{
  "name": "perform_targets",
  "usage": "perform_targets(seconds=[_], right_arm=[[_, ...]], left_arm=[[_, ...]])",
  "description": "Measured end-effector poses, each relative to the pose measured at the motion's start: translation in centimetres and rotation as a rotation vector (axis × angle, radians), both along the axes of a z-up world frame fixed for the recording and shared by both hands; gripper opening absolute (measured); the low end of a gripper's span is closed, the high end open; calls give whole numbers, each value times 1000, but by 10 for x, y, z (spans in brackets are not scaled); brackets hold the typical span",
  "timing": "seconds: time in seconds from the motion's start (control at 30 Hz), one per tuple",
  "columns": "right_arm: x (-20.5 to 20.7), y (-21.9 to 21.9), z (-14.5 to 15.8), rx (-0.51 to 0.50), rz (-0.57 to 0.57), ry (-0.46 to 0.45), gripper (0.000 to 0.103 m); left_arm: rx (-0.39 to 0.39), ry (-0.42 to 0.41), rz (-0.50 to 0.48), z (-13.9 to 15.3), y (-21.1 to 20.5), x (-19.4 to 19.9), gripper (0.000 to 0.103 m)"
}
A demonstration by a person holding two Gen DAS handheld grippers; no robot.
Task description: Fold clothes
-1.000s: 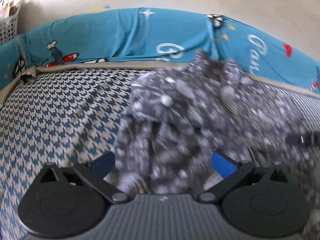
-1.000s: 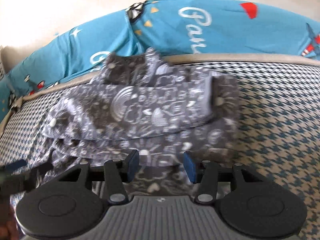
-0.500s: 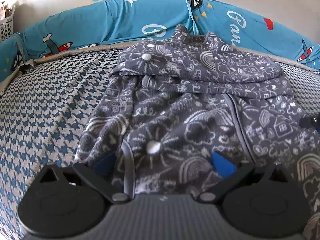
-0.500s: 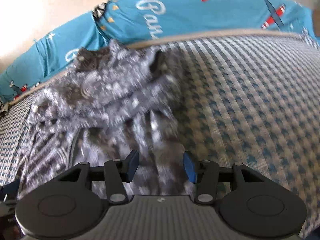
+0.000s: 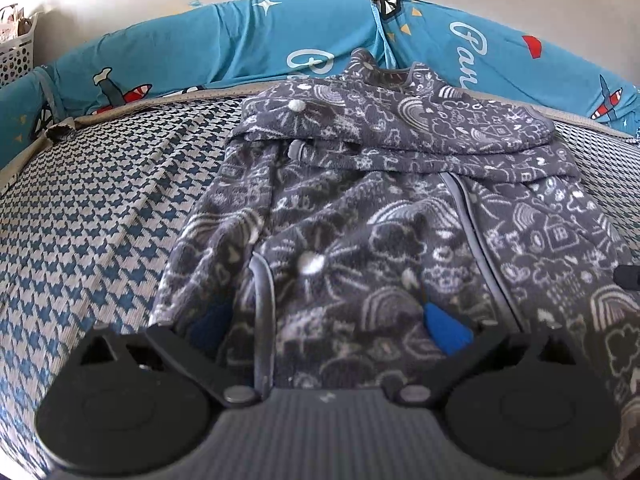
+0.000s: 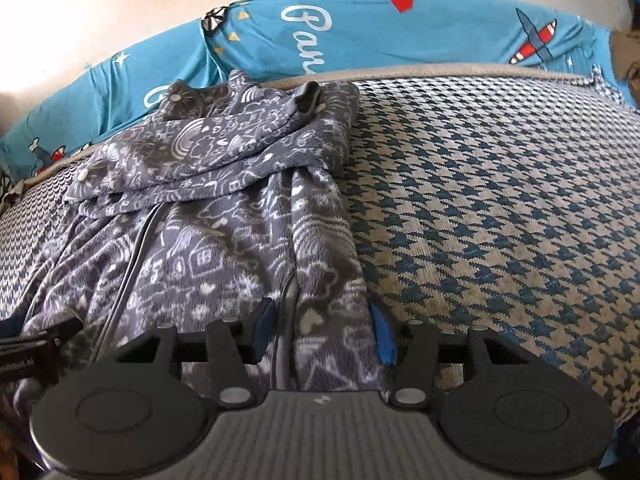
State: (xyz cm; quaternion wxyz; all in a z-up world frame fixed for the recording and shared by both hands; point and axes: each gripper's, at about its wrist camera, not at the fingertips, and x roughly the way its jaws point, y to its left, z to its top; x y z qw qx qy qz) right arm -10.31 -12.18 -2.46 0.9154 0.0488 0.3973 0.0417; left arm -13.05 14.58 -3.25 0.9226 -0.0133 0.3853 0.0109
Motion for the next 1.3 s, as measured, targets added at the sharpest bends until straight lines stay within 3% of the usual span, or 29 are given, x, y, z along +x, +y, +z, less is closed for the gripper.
perform_targets(seconds=[0.7, 0.93, 1.13, 1.3], right_arm=[[-53, -20, -1, -17, -20, -41, 51], [-69, -31, 7, 89, -37, -45, 51], [-84, -14, 12, 27, 39, -100, 51], [-81, -4, -1, -52, 39, -23, 51]], left_arm=[[-46, -13, 4, 5, 6, -30, 103], [-67, -58, -42, 15, 0, -50, 103], [-8, -39, -127, 11, -20, -63, 103], [13, -24, -123, 8, -27, -68, 103]])
